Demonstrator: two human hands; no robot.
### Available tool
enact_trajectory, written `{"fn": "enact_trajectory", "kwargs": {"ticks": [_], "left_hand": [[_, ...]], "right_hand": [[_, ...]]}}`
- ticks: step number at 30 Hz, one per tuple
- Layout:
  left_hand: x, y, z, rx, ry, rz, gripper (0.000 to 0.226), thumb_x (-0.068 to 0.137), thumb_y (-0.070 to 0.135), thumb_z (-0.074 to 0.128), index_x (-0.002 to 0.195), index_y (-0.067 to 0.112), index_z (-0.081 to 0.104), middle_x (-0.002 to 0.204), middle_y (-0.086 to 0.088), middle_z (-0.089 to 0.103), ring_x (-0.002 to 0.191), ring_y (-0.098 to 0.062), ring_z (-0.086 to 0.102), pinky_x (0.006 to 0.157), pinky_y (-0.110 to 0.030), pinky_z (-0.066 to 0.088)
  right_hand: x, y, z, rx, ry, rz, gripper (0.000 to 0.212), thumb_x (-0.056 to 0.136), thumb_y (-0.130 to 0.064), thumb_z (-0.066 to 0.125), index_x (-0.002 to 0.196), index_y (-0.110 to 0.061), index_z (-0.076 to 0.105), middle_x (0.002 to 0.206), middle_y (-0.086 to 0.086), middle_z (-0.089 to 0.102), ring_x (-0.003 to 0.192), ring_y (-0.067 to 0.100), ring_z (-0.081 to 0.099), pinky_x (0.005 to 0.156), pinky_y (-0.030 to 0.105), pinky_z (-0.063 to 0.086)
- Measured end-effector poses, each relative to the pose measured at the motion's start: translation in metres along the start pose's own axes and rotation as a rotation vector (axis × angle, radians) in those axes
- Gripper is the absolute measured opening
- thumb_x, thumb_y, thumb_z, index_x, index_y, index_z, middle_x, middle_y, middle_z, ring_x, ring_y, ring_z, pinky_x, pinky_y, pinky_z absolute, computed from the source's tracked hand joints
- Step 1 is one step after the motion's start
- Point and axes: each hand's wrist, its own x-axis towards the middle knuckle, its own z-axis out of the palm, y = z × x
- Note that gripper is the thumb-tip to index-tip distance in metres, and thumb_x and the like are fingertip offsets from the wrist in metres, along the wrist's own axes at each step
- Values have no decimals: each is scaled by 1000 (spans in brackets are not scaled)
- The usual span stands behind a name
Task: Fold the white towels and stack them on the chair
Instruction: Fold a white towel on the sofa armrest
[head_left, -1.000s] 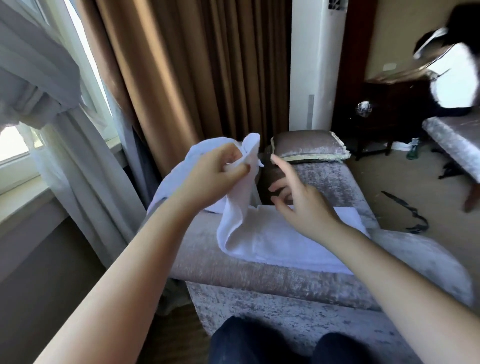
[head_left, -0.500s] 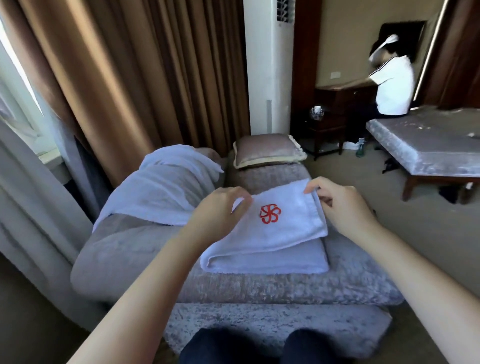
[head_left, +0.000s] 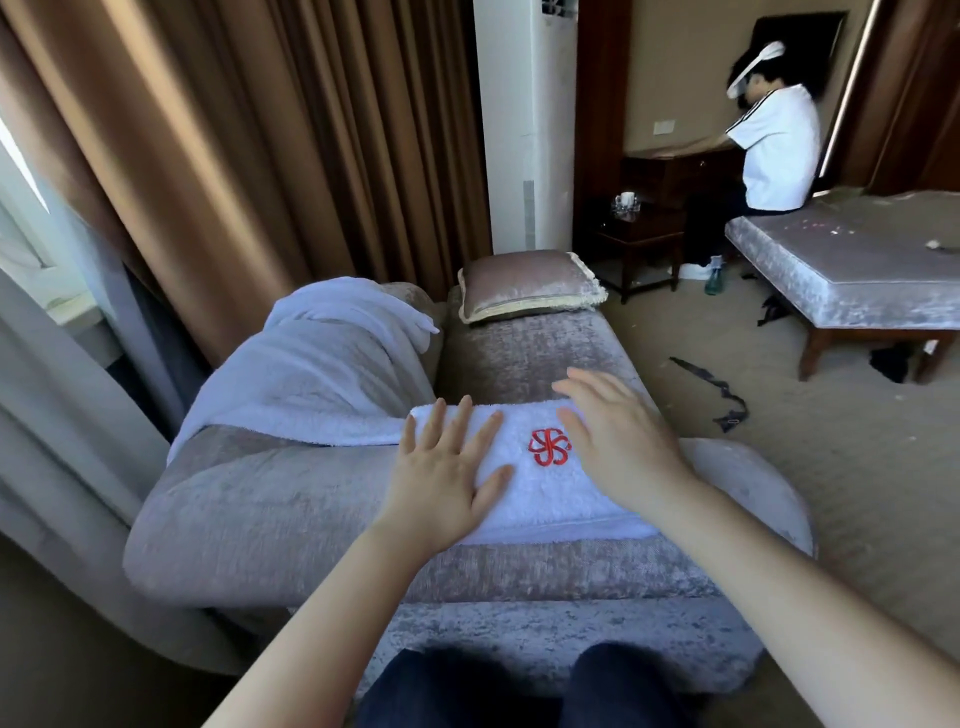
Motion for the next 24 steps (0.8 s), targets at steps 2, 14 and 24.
{"fn": "enact_trajectory", "kwargs": {"ticks": [2,14,24], "left_hand": [[-1,-1,2,-5,11,-7,69,100,59,14,139,20,54,141,-15,52,127,-42,50,98,-61,43],[-1,24,-4,-52,351,303,33,95,35,45,120,20,58,122,-4,61,112,-29,56,97,-54,42],[9,78,-10,-173,290,521,17,90,29,52,89,15,62,86,2,57,75,-20,53,66,-35,48]], "right_hand": [[6,2,16,-101,-195,75,53,103,-45,26,150,-21,29,159,-5,24,147,14,15,119,39,11],[13,81,-3,678,-160,273,34,96,2,48,114,-25,60,115,-8,64,107,7,58,94,20,43],[21,90,4,771,-134,250,28,91,1,60,90,-24,71,95,-1,73,90,11,68,75,22,52]]}}
